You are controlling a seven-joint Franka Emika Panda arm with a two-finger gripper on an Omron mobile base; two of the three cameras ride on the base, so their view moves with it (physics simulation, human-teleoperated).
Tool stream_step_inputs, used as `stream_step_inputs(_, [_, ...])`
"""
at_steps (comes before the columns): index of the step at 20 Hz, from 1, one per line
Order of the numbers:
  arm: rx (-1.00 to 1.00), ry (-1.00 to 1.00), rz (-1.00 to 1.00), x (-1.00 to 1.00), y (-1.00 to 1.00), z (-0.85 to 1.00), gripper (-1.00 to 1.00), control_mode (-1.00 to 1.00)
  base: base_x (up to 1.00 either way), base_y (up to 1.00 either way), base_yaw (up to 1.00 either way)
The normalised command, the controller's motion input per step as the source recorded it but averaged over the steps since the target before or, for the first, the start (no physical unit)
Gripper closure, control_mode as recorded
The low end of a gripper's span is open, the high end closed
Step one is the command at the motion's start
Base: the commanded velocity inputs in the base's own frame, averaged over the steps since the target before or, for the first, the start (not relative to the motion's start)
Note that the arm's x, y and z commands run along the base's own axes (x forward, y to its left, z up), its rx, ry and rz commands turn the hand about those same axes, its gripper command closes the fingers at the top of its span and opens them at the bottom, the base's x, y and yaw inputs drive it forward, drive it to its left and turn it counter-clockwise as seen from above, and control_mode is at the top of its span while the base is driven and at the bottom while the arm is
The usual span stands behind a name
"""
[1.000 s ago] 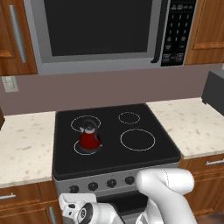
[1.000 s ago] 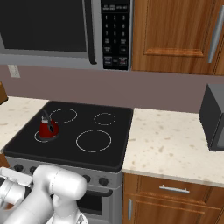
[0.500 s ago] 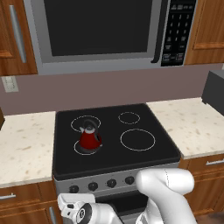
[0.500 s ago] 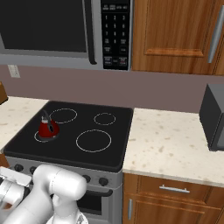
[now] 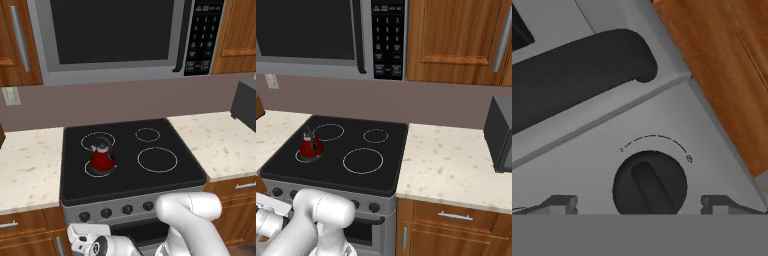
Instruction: The kettle is done boiling. Turn off the stove, then wait for 300 timesteps before moving the kettle to the dining table.
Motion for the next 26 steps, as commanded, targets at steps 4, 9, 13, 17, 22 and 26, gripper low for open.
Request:
stream_step_inputs(4, [0.03,0.0,0.0,-0.15,0.0,0.04,-1.0,-1.0,0.0,0.0,0.0])
stream_step_inputs(9, [0.03,0.0,0.0,-0.17,0.0,0.1,-1.0,-1.0,0.0,0.0,0.0])
stream_step_inputs(13, [0.04,0.0,0.0,-0.19,0.0,0.21,-1.0,-1.0,0.0,0.0,0.0])
stream_step_inputs(17, [0.05,0.0,0.0,-0.19,0.0,0.28,-1.0,-1.0,0.0,0.0,0.0])
stream_step_inputs(22, [0.06,0.0,0.0,-0.15,-0.02,0.34,-1.0,-1.0,0.0,0.0,0.0])
stream_step_inputs(26, [0.07,0.0,0.0,-0.09,-0.05,0.38,-1.0,-1.0,0.0,0.0,0.0])
